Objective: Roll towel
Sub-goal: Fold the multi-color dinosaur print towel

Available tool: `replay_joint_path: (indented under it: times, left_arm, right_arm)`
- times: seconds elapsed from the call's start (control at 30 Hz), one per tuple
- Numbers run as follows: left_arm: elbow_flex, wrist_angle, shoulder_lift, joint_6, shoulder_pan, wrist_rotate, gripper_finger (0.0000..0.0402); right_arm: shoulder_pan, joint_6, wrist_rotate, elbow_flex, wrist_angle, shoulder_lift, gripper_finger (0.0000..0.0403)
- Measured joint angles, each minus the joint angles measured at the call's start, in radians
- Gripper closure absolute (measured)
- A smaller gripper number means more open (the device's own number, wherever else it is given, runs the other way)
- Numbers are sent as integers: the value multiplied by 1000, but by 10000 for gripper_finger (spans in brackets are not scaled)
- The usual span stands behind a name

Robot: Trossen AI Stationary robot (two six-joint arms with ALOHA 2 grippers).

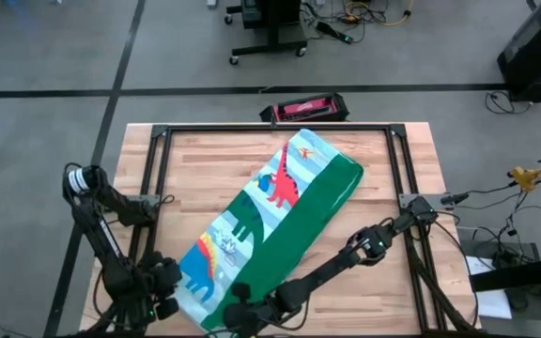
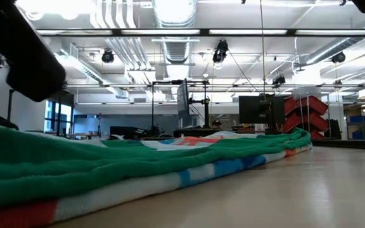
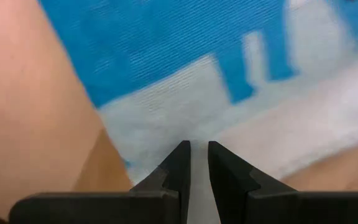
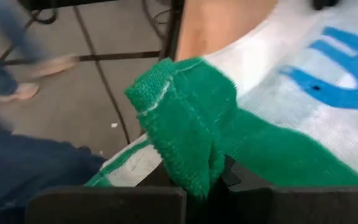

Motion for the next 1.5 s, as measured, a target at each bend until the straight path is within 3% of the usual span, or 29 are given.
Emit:
replay_joint_path:
  times: [0.13,0.5,0.7,0.9,1.27,1.5]
  left_arm:
    - [0,7,19,0,0,5,361]
    - [-6,1,53,-22,-1,43,361]
    - [-9,-24,43,-26,-3,65,361]
    - [-6,-28,35,-21,-7,113,361]
    - [2,-26,28,-17,-13,143,361]
    - [2,-28,30,-22,-14,144,361]
  right_arm:
    - [4,7,-6,0,7,0,377]
    - [26,18,-100,-2,3,-22,191]
    - [26,-10,-88,-1,-120,-55,154]
    - [12,-14,107,-3,-293,-57,166]
    - [-31,-14,129,-3,-296,-48,249]
    - [-16,26,115,-12,-357,-24,346]
